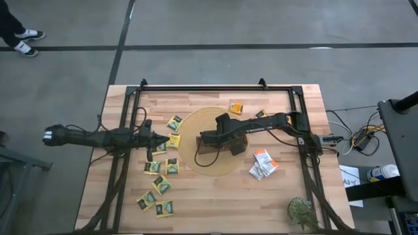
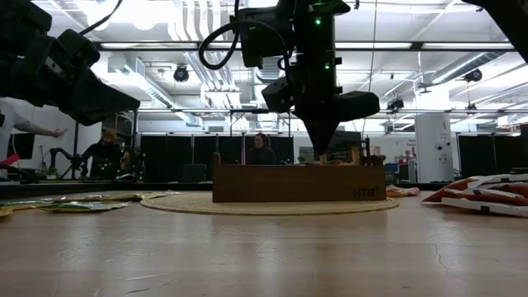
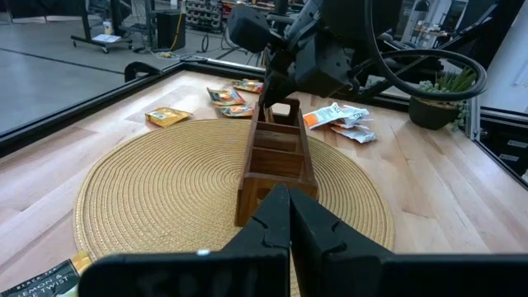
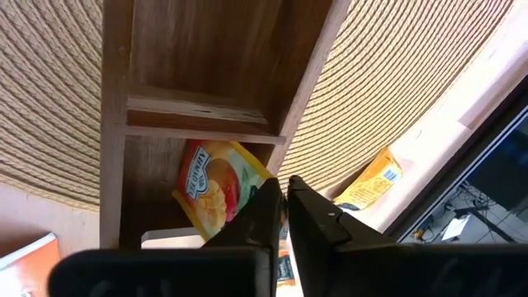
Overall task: Pick & Place Tea
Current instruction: Put the orange tea bag into the right section of the wooden organizer
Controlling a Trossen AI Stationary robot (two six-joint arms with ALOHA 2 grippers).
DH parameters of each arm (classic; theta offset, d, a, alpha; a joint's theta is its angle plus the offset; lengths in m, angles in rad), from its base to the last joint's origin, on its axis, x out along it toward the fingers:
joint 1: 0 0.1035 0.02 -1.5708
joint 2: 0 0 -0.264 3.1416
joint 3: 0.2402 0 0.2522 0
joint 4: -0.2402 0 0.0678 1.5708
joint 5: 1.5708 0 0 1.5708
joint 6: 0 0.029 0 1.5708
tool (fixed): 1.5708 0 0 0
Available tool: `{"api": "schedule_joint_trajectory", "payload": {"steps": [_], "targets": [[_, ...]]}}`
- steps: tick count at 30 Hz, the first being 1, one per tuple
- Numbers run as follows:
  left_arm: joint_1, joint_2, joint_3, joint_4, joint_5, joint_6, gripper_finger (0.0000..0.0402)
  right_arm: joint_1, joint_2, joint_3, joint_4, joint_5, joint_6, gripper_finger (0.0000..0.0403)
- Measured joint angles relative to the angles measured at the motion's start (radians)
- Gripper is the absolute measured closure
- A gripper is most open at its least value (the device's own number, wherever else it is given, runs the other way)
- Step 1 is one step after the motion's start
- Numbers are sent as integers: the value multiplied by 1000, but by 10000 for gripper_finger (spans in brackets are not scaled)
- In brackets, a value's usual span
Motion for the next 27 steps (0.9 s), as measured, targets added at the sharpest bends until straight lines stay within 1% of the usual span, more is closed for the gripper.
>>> {"api": "schedule_joint_trajectory", "payload": {"steps": [8,14,16,19,27], "targets": [[0,0,0,0,0,0,402,0,0,0,-2,10,11,310],[0,0,0,0,0,0,402,2,-1,0,-14,88,27,278],[0,0,0,0,0,0,402,3,-1,4,-14,111,30,271],[0,0,0,0,0,0,402,3,-3,24,-22,114,50,265],[0,0,0,0,0,0,402,3,-5,142,-164,113,139,266]]}}
